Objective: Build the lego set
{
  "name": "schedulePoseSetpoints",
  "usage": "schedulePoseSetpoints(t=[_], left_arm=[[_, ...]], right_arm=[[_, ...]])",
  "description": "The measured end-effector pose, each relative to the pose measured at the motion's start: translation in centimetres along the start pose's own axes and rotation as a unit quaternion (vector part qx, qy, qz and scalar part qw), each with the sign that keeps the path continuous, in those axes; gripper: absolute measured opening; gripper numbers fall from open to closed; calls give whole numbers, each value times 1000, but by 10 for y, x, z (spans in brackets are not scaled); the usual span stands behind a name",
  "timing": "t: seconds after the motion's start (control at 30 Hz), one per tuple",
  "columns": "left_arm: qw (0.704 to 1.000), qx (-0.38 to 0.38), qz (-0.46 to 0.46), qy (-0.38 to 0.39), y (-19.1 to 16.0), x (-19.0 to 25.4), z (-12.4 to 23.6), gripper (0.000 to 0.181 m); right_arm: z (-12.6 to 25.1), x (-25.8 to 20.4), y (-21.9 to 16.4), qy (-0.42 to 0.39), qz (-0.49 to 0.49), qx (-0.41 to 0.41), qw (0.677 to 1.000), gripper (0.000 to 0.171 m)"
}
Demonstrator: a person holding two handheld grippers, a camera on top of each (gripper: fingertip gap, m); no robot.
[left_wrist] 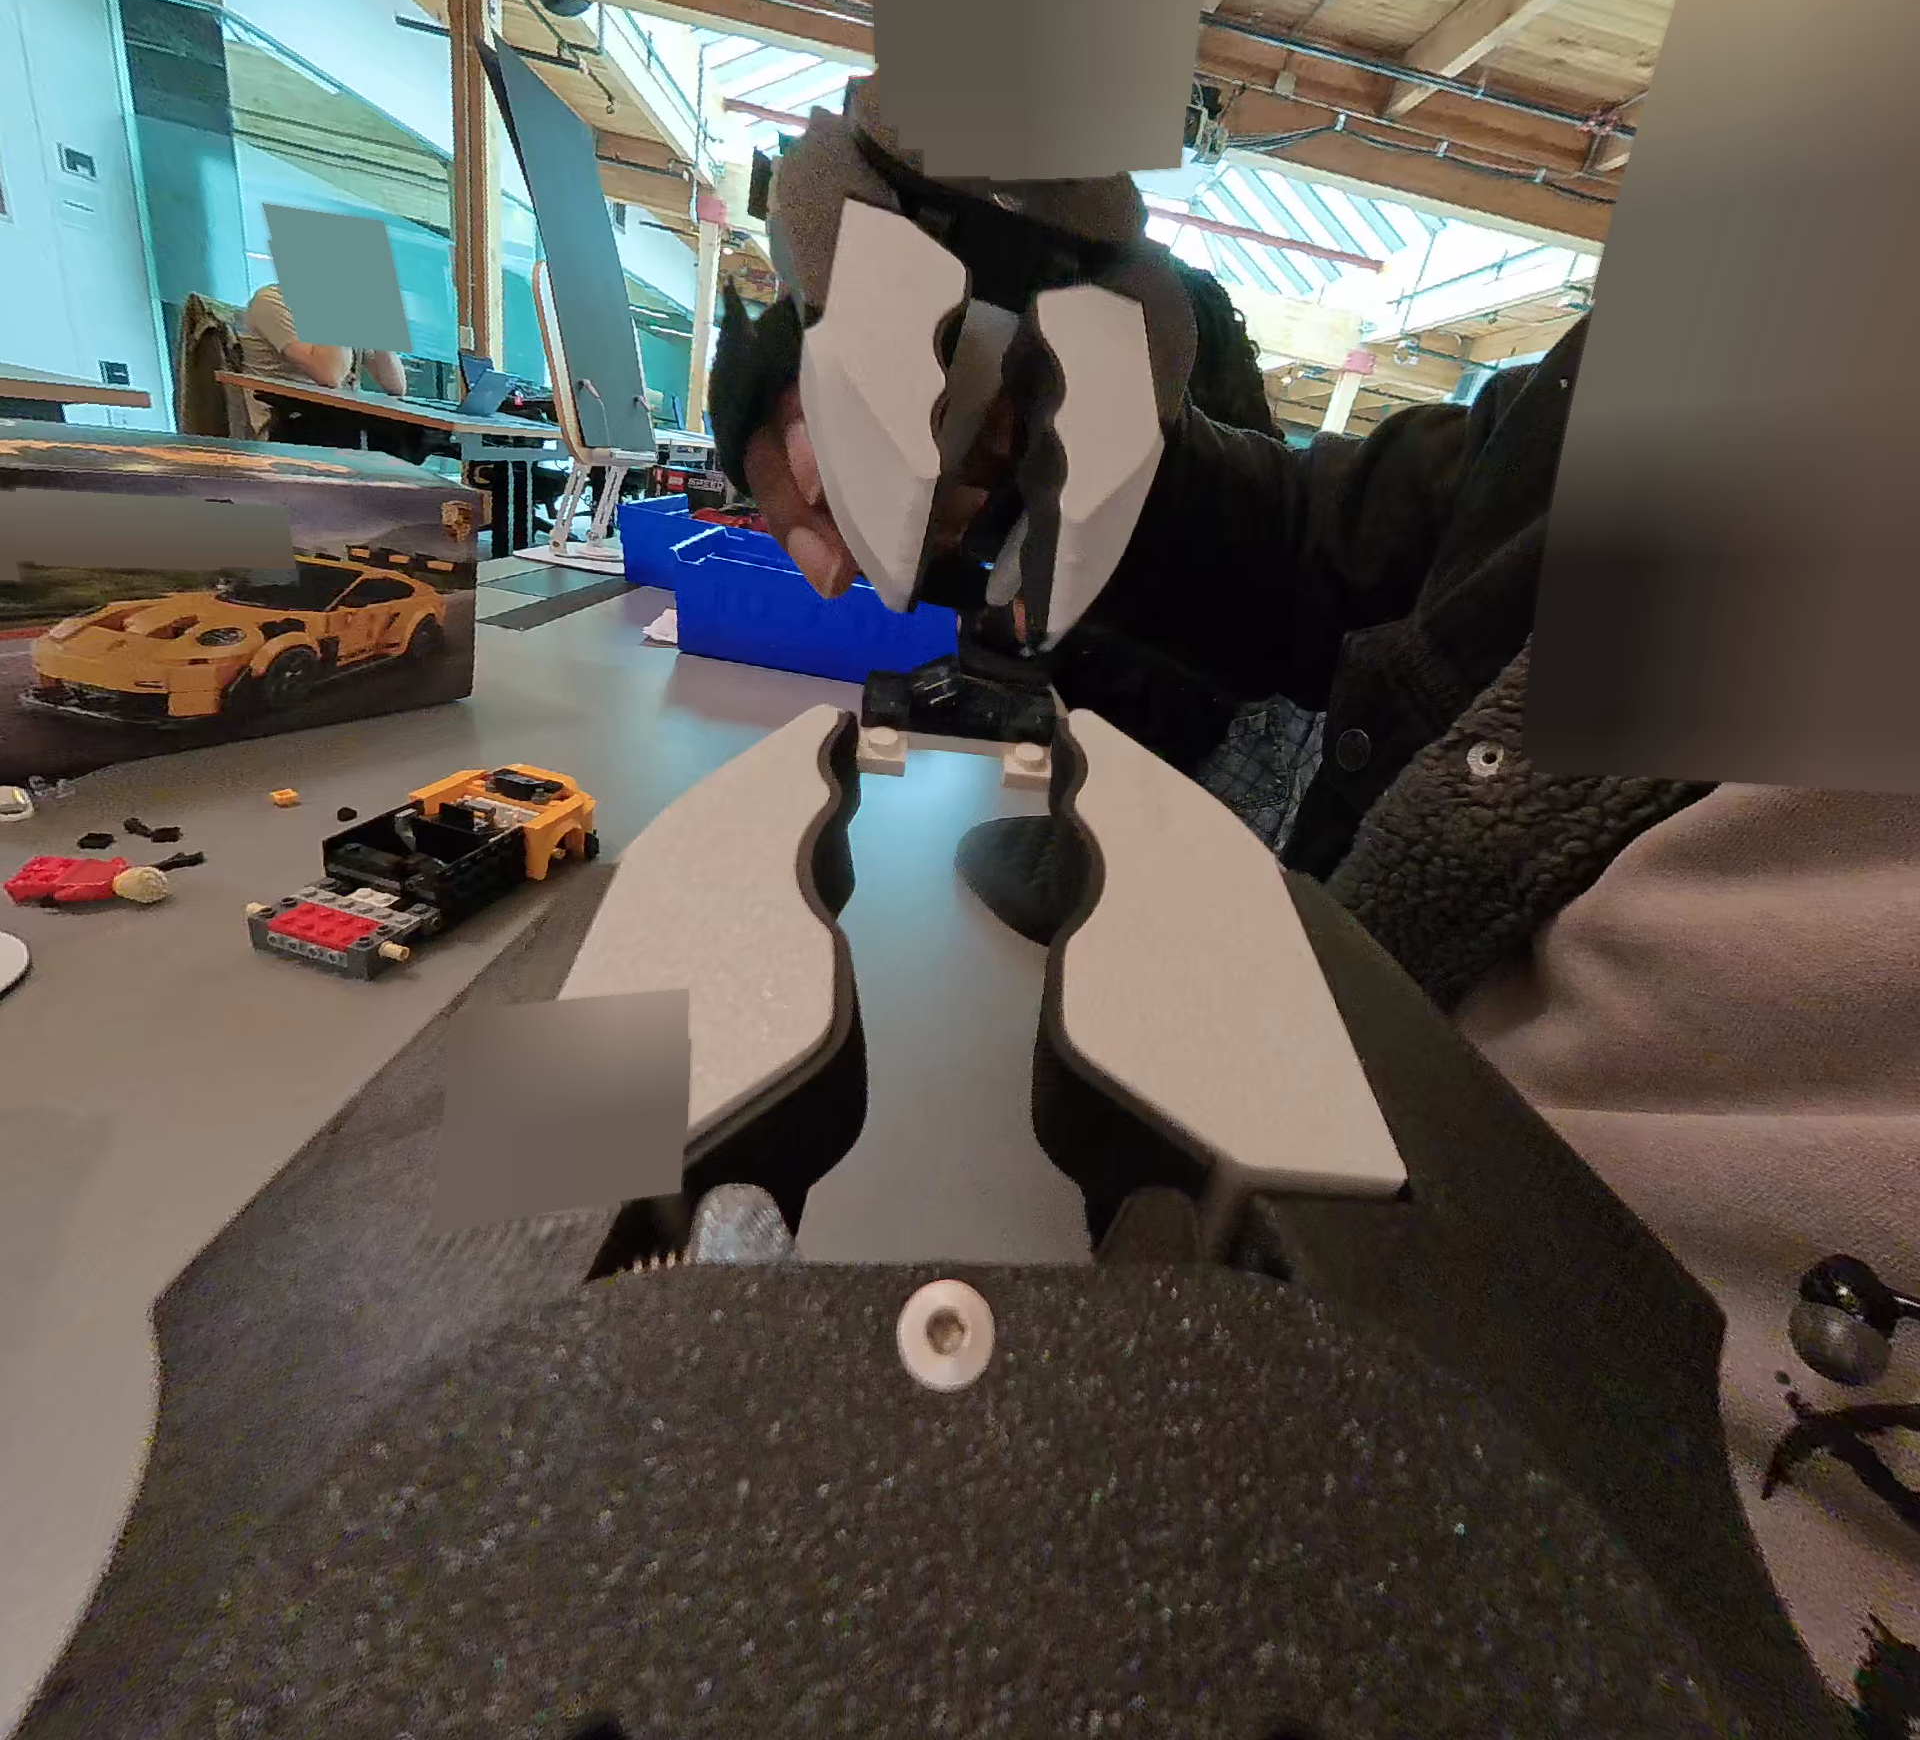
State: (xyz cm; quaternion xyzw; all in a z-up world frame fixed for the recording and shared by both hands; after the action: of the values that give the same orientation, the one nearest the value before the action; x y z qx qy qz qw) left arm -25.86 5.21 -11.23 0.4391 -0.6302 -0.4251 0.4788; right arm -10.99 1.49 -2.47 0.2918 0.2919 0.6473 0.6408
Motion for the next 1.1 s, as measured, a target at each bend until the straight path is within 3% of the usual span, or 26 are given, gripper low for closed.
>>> schedulePoseSetpoints(t=[0.13,0.23,0.4,1.1], left_arm=[[1000,-1,19,-11,0,-1,0,35],[999,0,43,-18,0,-3,0,34],[997,-2,68,-29,0,-4,0,34],[985,5,162,-52,1,-5,-2,34]], right_arm=[[-3,-9,-11,-47,76,-6,996,31],[-11,-16,-16,-139,181,-19,973,31],[-24,-24,-22,-200,256,-31,945,32],[-36,-30,-29,-308,341,-45,887,12]])
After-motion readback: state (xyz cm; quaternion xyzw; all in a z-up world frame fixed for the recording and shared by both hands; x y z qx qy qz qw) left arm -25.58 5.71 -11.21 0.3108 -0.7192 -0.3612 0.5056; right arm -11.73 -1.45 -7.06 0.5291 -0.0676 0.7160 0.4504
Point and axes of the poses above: each gripper's, where its closed fingertips meet, z back along the fingers, y out of its top, x = y × z across the jaws, the point moved 9 cm from there along z, back along the fingers, and after that the axes turned 10 degrees about y, right-handed, at the moved point
